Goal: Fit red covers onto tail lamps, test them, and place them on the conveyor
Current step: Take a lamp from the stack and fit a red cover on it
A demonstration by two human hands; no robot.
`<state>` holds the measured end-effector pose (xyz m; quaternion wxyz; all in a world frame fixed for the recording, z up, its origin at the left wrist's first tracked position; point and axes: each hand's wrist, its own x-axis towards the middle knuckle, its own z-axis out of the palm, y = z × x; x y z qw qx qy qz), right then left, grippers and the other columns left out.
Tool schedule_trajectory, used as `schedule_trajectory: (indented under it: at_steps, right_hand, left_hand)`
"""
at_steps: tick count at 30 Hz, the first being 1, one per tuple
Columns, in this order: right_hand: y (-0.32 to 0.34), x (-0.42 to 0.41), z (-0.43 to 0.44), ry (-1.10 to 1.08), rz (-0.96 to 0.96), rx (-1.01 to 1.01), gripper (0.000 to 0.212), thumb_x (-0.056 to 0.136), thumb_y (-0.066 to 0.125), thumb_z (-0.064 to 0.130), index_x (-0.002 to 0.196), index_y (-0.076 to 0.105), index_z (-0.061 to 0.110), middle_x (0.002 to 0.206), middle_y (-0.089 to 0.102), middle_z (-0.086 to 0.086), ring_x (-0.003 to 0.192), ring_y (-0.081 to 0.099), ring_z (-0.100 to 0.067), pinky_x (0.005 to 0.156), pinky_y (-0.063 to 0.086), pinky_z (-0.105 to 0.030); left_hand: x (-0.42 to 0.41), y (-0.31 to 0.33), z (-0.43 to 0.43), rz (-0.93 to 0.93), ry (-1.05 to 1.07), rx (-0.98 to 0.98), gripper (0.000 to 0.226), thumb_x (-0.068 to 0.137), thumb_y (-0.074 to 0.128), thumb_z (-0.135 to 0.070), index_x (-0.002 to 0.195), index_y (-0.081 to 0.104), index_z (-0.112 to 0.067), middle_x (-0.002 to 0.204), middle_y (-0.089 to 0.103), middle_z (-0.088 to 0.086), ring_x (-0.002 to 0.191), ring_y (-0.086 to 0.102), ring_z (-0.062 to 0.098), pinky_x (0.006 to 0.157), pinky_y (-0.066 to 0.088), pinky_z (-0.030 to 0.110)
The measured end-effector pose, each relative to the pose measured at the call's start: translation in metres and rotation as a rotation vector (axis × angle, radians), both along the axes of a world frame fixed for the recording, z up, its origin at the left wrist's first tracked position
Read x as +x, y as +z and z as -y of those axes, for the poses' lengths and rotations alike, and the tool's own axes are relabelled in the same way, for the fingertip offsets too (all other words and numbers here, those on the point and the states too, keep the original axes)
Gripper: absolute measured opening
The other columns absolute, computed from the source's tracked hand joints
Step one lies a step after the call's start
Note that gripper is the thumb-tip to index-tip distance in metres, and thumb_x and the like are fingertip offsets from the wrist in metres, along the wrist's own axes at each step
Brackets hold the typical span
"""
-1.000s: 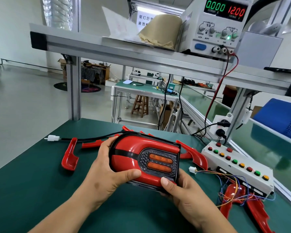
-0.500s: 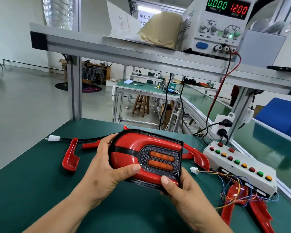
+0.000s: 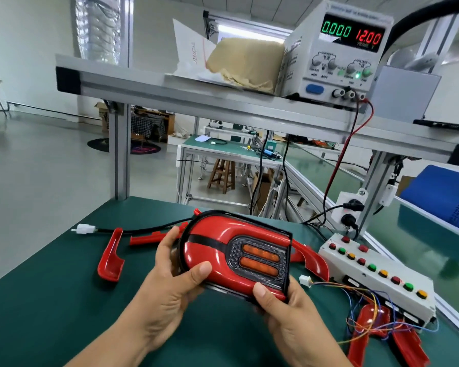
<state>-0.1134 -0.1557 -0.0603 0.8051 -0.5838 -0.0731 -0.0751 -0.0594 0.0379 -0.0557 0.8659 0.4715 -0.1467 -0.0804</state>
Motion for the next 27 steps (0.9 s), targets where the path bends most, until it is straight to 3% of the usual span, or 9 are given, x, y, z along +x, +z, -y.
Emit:
schedule_trajectory:
  at_steps: [2,3,6,8,12,17,21,24,27]
  right_hand:
    - [-0.002,0.001,-0.006,-0.016,0.007,0.051,0.058,0.070,0.070,0.002,0.126,0.054,0.003,0.117,0.068,-0.020,0.112,0.065,-0.034,0.089,0.056,-0.036]
    - [-0.002,0.001,-0.009,-0.022,0.007,0.058,0.057,0.072,0.069,0.002,0.127,0.053,0.003,0.118,0.068,-0.019,0.113,0.064,-0.034,0.092,0.055,-0.038]
    - [-0.005,0.001,-0.016,-0.033,-0.013,0.043,0.057,0.074,0.068,0.007,0.129,0.052,0.008,0.118,0.069,-0.014,0.110,0.066,-0.028,0.083,0.056,-0.031]
    - [-0.006,0.001,-0.019,-0.077,-0.015,0.019,0.061,0.073,0.071,0.011,0.131,0.050,0.010,0.119,0.069,-0.011,0.112,0.065,-0.026,0.093,0.052,-0.039]
    - [-0.007,0.001,-0.027,-0.147,-0.021,-0.034,0.065,0.072,0.080,0.023,0.130,0.052,0.016,0.120,0.069,-0.007,0.115,0.063,-0.025,0.105,0.043,-0.048]
    - [-0.004,-0.003,-0.029,-0.160,-0.007,-0.041,0.069,0.071,0.083,0.027,0.132,0.051,0.016,0.121,0.069,-0.007,0.115,0.064,-0.024,0.101,0.046,-0.045]
    - [-0.002,-0.006,-0.024,-0.087,-0.032,0.023,0.069,0.069,0.081,0.012,0.131,0.051,0.012,0.120,0.069,-0.013,0.112,0.065,-0.030,0.091,0.054,-0.041]
    - [-0.003,-0.009,-0.023,0.008,-0.109,0.105,0.073,0.057,0.084,0.014,0.125,0.057,0.015,0.114,0.071,-0.014,0.102,0.070,-0.031,0.072,0.058,-0.032]
    - [0.004,-0.011,-0.020,0.087,-0.145,0.086,0.069,0.065,0.081,0.011,0.130,0.056,0.012,0.120,0.068,-0.017,0.110,0.065,-0.034,0.081,0.058,-0.039]
  left_hand:
    - [-0.002,-0.001,0.005,-0.084,-0.065,-0.101,0.090,0.051,0.094,-0.014,0.132,0.055,-0.023,0.117,0.071,0.009,0.104,0.071,0.025,0.073,0.060,0.031]
    - [-0.005,-0.002,0.008,-0.105,-0.107,-0.113,0.093,0.046,0.098,-0.017,0.128,0.056,-0.020,0.118,0.071,0.012,0.105,0.070,0.027,0.073,0.060,0.032]
    - [-0.012,-0.001,0.012,-0.113,-0.111,-0.115,0.076,0.057,0.091,-0.017,0.124,0.056,-0.022,0.116,0.071,0.015,0.104,0.070,0.032,0.071,0.060,0.034]
    - [-0.010,0.002,0.012,-0.094,-0.072,-0.090,0.061,0.066,0.077,-0.014,0.123,0.055,-0.017,0.113,0.072,0.017,0.100,0.071,0.032,0.069,0.060,0.033]
    - [-0.007,0.007,0.011,-0.058,-0.041,-0.044,0.054,0.068,0.072,-0.013,0.120,0.056,-0.012,0.110,0.072,0.018,0.095,0.073,0.032,0.066,0.060,0.032]
    - [-0.005,0.006,0.006,-0.097,-0.109,-0.079,0.061,0.070,0.075,-0.013,0.126,0.053,-0.010,0.115,0.070,0.021,0.100,0.071,0.034,0.071,0.060,0.035]
    - [-0.008,0.006,0.003,-0.145,-0.168,-0.111,0.078,0.062,0.092,-0.031,0.128,0.054,-0.015,0.120,0.067,0.023,0.107,0.068,0.039,0.077,0.060,0.042]
    - [-0.005,0.007,0.003,-0.150,-0.072,-0.029,0.059,0.072,0.075,-0.036,0.124,0.056,-0.015,0.111,0.072,0.020,0.098,0.071,0.036,0.074,0.061,0.044]
    - [0.001,0.012,-0.003,-0.106,-0.037,0.058,0.052,0.072,0.069,-0.034,0.120,0.061,-0.013,0.101,0.075,0.016,0.083,0.073,0.029,0.065,0.060,0.040]
